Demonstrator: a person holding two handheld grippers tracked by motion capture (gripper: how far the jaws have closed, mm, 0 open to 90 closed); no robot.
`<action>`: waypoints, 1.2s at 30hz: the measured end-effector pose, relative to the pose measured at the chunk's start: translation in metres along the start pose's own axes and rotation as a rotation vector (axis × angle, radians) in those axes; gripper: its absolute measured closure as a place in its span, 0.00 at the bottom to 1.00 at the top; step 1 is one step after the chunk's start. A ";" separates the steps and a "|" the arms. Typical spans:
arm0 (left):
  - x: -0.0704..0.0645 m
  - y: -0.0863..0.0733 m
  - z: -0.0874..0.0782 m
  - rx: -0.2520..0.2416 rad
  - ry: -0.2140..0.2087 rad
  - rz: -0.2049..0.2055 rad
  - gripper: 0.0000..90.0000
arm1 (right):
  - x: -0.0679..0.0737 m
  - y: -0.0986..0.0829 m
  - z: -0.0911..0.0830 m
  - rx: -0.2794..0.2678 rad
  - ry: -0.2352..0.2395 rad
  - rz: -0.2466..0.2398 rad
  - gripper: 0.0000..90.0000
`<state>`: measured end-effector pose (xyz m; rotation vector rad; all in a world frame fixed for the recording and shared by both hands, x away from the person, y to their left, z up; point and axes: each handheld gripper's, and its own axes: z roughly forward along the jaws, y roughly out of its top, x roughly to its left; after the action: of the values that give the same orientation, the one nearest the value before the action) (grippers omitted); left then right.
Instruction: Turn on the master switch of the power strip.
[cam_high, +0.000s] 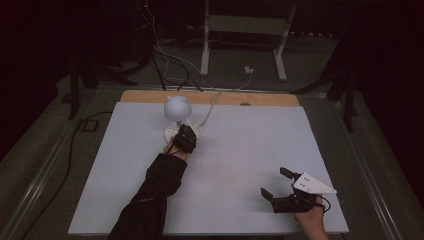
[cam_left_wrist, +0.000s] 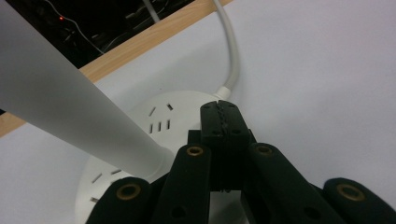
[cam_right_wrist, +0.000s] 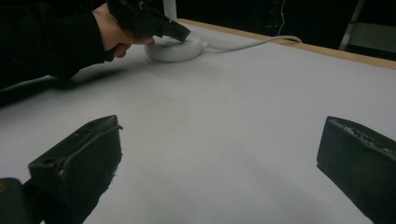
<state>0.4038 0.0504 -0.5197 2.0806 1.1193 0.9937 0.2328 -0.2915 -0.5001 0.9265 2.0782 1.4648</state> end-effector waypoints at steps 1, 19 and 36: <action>0.000 0.000 0.000 0.001 -0.001 0.002 1.00 | 0.000 0.000 0.000 -0.001 0.000 0.000 0.00; -0.004 0.005 0.003 0.042 0.009 0.058 1.00 | 0.001 0.000 0.000 -0.001 0.002 -0.004 0.00; 0.000 0.013 0.004 0.112 -0.027 0.061 1.00 | 0.001 0.000 0.000 0.000 0.005 -0.007 0.00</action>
<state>0.4130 0.0433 -0.5121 2.2219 1.1272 0.9483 0.2322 -0.2906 -0.4999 0.9156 2.0826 1.4652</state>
